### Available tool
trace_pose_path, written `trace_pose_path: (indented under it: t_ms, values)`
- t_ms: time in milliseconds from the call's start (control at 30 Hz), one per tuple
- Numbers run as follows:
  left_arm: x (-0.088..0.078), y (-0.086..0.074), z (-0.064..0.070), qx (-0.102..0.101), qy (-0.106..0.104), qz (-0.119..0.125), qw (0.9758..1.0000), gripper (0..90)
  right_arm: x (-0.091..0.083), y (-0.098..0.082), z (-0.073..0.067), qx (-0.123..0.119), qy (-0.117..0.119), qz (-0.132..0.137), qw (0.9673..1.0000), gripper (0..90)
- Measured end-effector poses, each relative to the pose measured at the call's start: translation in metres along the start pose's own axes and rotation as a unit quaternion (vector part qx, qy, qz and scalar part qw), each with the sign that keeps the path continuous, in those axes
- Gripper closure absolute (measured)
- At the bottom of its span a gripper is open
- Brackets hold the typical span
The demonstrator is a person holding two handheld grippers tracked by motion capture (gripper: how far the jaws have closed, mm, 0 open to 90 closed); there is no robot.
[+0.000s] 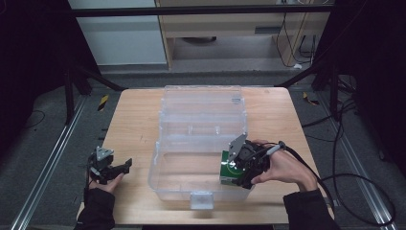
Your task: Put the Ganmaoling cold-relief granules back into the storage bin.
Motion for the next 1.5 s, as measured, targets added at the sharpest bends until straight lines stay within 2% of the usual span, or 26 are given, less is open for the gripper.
trace_pose_path:
  t_ms: [67,200,533,600,800,900,933,1000,1500]
  values:
    - [0.0,0.0,0.0,0.0,0.0,0.0,1.0,23.1,0.003,-0.004,0.001,0.004,0.004,0.002,1.0,16.1]
    - [0.001,0.0,0.0,0.001,0.0,-0.002,1.0,23.1,0.007,-0.007,-0.001,0.001,0.002,-0.015,0.9999,16.1]
    - [0.0,0.0,0.0,0.0,0.0,0.0,1.0,23.1,0.015,-0.011,0.001,0.015,0.008,-0.014,0.9998,15.9]
    - [0.0,0.0,0.0,0.0,0.0,-0.001,1.0,23.1,0.018,-0.014,0.001,0.012,0.009,-0.009,0.9998,15.9]
    - [0.0,0.0,-0.001,0.0,0.001,0.0,1.0,23.1,0.026,-0.014,0.002,0.008,0.012,-0.019,0.9997,15.7]
    - [0.0,0.0,-0.001,-0.001,0.001,0.0,1.0,23.1,0.03,-0.018,0.003,0.018,0.018,-0.014,0.9996,15.5]
    - [0.0,0.0,-0.001,0.0,0.0,-0.001,1.0,23.1,0.03,-0.019,0.003,0.026,0.018,-0.01,0.9995,15.6]
    - [0.001,0.0,-0.001,0.0,0.001,-0.001,1.0,23.1,0.031,-0.021,0.003,0.023,0.017,-0.006,0.9996,15.7]
    - [0.0,0.0,-0.001,0.0,0.0,-0.001,1.0,23.1,0.035,-0.022,0.005,0.026,0.023,-0.017,0.9992,14.3]
Point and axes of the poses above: each handheld gripper's, and its own axes: x roughly forward along the jaws, y roughly out of its top, z roughly to its right, the point moved 1 cm from there along x, roughly forward along the jaws, and after that the axes turned 5 degrees about z, right-handed, at the moved point
